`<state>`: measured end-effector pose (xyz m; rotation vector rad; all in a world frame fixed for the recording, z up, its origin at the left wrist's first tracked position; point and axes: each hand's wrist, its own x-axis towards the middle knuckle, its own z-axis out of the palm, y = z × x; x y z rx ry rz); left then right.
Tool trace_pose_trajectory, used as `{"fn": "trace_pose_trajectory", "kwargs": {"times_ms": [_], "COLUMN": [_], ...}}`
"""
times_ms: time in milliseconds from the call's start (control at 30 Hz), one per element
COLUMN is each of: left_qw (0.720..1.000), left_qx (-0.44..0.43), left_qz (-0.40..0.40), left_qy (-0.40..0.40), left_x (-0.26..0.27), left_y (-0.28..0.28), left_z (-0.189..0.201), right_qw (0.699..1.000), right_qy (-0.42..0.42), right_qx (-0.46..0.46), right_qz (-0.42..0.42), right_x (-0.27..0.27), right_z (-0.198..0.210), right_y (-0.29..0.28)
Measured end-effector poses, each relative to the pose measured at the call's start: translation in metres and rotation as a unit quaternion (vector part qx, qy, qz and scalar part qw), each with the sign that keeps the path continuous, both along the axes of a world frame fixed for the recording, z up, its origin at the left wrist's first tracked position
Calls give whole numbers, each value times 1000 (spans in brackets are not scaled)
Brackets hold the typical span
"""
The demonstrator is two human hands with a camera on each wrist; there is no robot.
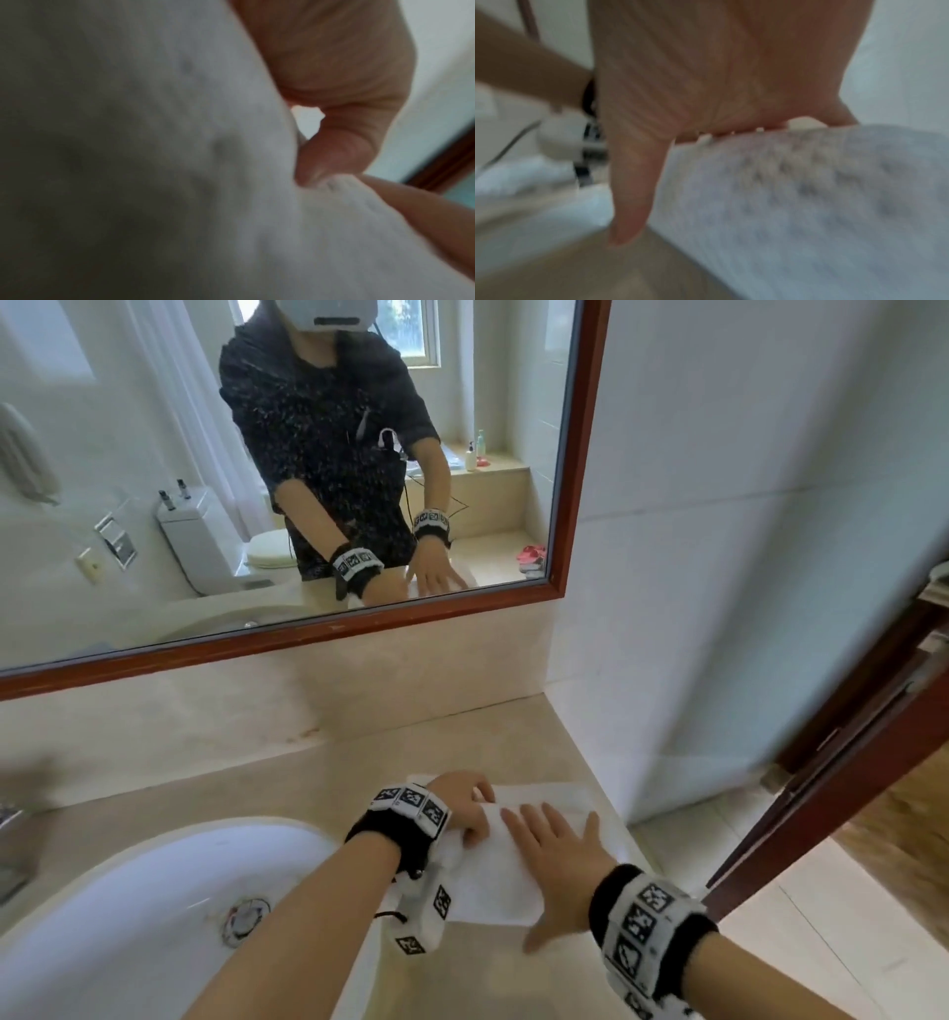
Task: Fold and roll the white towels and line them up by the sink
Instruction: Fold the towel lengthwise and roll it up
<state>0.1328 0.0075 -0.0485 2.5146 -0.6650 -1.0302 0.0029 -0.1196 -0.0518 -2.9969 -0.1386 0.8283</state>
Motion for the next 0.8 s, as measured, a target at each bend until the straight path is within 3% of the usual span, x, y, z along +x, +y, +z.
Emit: {"fn": "trace_pose_trajectory", "kwargs": {"times_ms": [67, 100, 167, 233, 333, 400, 467, 533, 633, 667, 700, 733, 800], "left_qw": [997, 986, 941, 916, 933, 907, 852, 810, 804, 796, 787, 781, 782], "left_qx": [4, 32, 70, 67, -17, -158, -307, -343, -338, -350, -365, -379, -395], "left_qz": [-19, -62, -114, -63, 161, 334, 424, 456, 457, 460, 464, 463, 455], "left_qy": [-73, -149, -312, -391, -321, -202, -8, 134, 175, 177, 179, 178, 161], "left_x": [-8, -12, -24, -33, -46, -54, -64, -81, -110, -117, -124, -130, -138], "left_y": [-1, -2, -1, 6, 23, 28, 24, 17, 8, 8, 8, 9, 15], "left_z": [3, 3, 2, -1, -9, -16, -22, -25, -27, -27, -26, -23, -17], "right_qw": [999, 998, 996, 992, 981, 954, 894, 787, 583, 543, 512, 504, 523], "right_qy": [-20, -42, -75, -90, -52, -12, -14, 11, 102, 125, 141, 144, 146], "right_qx": [-48, -40, -1, 35, 79, 155, 290, 449, 649, 687, 709, 714, 709], "right_qz": [-1, -13, -42, -75, -170, -258, -341, -423, -478, -466, -464, -464, -450], "right_x": [2, 7, 18, 30, 45, 51, 49, 35, 0, -9, -14, -16, -20], "right_z": [-16, -20, -19, -11, 3, -2, -15, -25, -37, -44, -50, -56, -57], "right_y": [5, 5, 3, 0, -1, -1, -2, -4, -1, 2, 3, 5, 10]}}
